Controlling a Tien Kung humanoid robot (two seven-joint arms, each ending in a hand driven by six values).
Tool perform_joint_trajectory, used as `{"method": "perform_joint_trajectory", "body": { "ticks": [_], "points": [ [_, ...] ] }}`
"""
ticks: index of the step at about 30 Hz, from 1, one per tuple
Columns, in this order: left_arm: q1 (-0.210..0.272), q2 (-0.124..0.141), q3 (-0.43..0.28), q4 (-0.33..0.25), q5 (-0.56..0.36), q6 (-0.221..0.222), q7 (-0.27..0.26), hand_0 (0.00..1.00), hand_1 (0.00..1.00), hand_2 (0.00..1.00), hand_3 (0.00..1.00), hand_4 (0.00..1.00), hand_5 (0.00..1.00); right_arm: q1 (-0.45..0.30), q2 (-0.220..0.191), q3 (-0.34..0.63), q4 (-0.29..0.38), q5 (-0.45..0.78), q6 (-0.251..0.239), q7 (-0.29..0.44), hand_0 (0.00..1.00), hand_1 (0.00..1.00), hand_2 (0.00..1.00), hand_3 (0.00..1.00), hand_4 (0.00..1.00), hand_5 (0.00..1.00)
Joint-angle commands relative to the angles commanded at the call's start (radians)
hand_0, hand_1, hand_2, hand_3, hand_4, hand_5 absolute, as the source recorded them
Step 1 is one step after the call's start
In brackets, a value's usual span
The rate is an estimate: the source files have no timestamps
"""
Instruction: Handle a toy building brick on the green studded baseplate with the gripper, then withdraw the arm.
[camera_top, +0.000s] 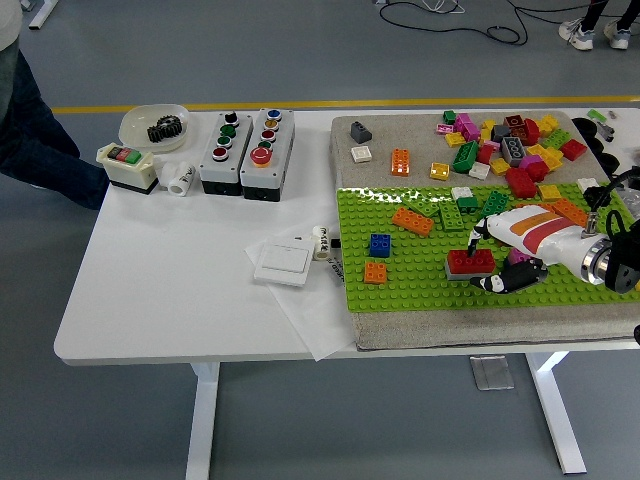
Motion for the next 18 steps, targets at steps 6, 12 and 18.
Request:
{"method": "perform_joint_trajectory", "body": {
  "ticks": [6, 12, 18],
  "points": [
    [0.003, 0.0, -0.01, 0.001, 0.015, -0.001, 0.003, 0.8, 0.844, 0.824, 0.706, 0.784, 0.646, -0.016, 0.003, 0.059, -0.021, 0.071, -0.088, 0.053, 0.689, 0.692, 0.722, 0.592, 0.797, 0.45],
    [0.005, -0.001, -0.014, 0.002, 0.023, -0.004, 0.003, 0.8, 0.842, 0.822, 0.703, 0.784, 0.646, -0.038, 0.013, 0.134, -0.062, 0.236, -0.189, 0.12, 0.727, 0.728, 0.753, 0.661, 0.809, 0.443],
    [0.007, -0.003, -0.015, 0.003, 0.028, -0.006, 0.001, 0.8, 0.84, 0.82, 0.702, 0.785, 0.647, -0.066, 0.016, 0.212, -0.088, 0.476, -0.191, 0.13, 0.744, 0.736, 0.76, 0.692, 0.835, 0.46]
  ]
}}
